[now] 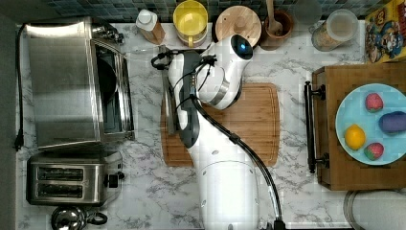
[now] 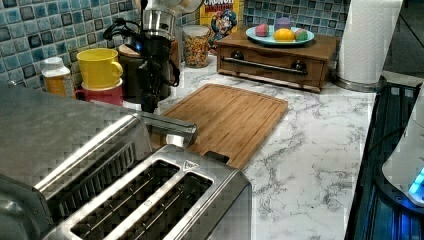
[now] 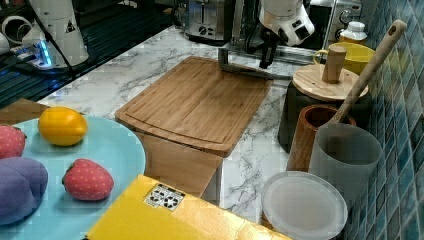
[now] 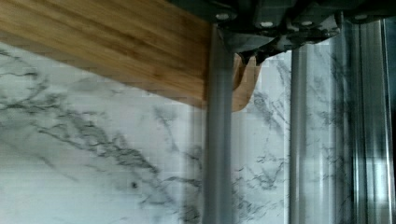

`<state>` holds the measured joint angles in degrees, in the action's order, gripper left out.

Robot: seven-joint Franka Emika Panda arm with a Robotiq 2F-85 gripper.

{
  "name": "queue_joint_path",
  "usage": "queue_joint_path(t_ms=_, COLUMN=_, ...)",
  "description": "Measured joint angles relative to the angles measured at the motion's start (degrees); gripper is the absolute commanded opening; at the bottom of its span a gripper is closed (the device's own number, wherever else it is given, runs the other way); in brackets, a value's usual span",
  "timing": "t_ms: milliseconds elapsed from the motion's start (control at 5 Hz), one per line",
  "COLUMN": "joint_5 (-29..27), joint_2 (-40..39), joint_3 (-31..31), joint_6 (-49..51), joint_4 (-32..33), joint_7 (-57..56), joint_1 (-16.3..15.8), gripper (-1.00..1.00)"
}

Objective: Close the oven.

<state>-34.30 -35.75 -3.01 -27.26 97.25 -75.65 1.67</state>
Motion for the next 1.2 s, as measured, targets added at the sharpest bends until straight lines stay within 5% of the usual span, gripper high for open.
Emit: queue_joint_path(t_ms=1200, joint_5=0.4, joint_2=-6.9, joint_3=1.6, joint_6=11.1, joint_4=-9.7, joint_7=4.6, joint_1=-0.2, gripper=-1.00)
